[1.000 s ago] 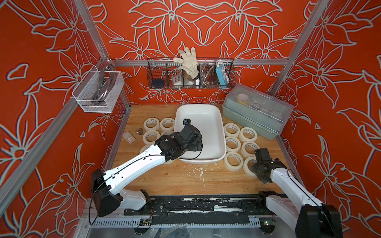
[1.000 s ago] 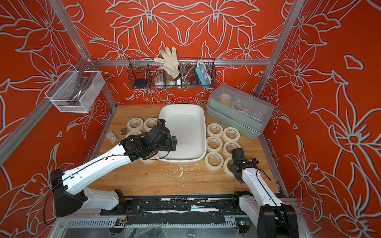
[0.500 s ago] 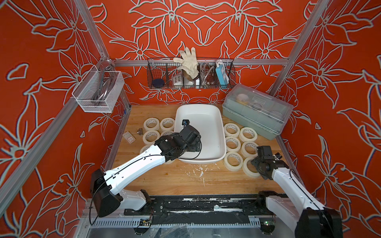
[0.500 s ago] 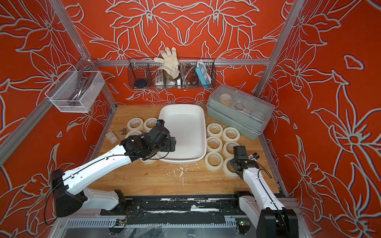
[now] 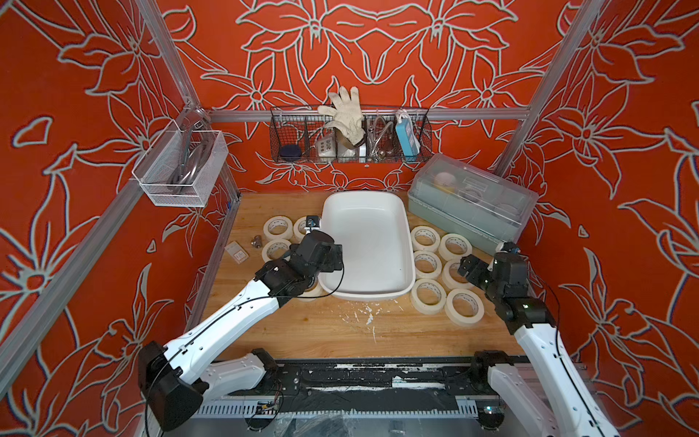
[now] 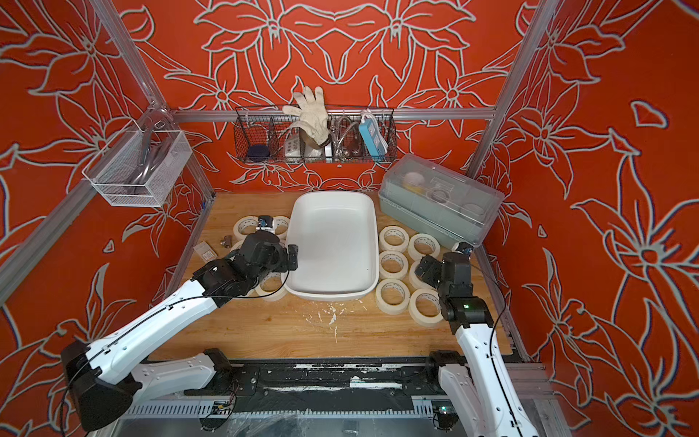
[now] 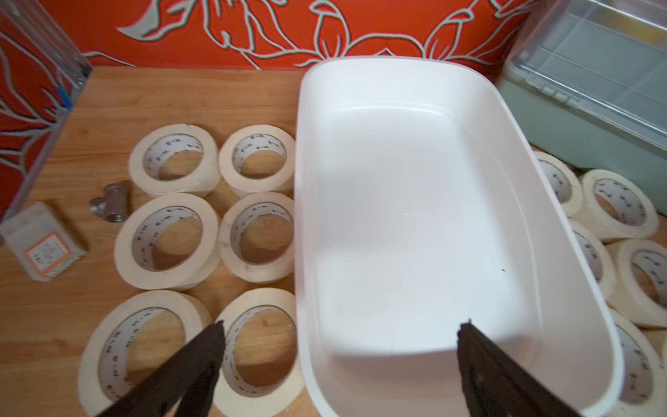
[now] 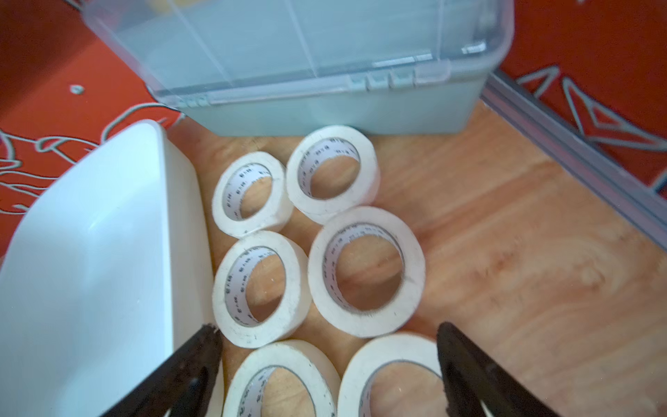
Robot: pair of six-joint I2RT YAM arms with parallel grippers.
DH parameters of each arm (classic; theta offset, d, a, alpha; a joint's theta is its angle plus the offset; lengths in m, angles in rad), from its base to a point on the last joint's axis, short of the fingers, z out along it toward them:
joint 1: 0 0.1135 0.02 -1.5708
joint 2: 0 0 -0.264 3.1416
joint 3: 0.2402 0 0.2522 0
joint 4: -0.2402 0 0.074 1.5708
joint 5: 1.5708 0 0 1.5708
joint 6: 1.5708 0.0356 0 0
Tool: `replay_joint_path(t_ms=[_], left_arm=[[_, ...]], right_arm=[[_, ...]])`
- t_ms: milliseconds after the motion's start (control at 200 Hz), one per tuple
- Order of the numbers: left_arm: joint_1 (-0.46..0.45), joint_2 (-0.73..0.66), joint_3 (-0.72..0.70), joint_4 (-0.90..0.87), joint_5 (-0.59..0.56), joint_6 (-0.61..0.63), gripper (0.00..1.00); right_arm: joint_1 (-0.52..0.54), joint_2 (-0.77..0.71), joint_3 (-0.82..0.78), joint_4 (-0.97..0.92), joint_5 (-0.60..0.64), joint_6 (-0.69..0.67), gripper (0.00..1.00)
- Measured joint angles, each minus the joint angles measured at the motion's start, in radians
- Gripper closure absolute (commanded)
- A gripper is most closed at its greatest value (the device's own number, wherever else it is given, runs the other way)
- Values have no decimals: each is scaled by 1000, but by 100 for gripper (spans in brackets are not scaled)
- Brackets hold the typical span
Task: Take out the art tape in the storage box
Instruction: Reset both arms
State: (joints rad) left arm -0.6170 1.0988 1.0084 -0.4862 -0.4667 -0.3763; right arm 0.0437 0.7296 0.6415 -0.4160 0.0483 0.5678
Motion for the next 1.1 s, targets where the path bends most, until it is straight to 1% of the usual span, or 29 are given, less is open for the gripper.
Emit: replay_joint_path(t_ms=[85,180,235,330,410,515,631,741,831,991,1046,1101], left_arm=[[67,-44,-78,82,-16,49,2],[174,-97,-189,202,-21,90,2],[229,-134,-270,282,-30,120,2],[298,-183,-420,439,-51,180,2],[352,-186,-523,555,-55,220,2],[443,-134,-618,685,-33,247,2],[549,1,-636,779,32,242,2],[605,122,-635,858,82,239,2],[623,183,-630,894,117,246,2],[629,260,-623,996,174,266,2],[628,272,-623,1011,187,274,2],[628,273,-624,1028,202,280,2]], right_arm=[[0,8,-2,84,-10,-85,1],[0,38,-31,204,-3,-150,1],[0,65,-69,285,14,-188,1],[0,126,-150,412,71,-243,1],[0,174,-222,517,110,-296,1],[0,238,-277,620,137,-350,1],[0,336,-283,731,158,-385,1],[0,432,-285,830,186,-418,1],[0,485,-304,927,197,-447,1],[0,525,-349,1060,214,-467,1],[0,559,-359,1123,217,-474,1],[0,573,-363,1132,217,-476,1]])
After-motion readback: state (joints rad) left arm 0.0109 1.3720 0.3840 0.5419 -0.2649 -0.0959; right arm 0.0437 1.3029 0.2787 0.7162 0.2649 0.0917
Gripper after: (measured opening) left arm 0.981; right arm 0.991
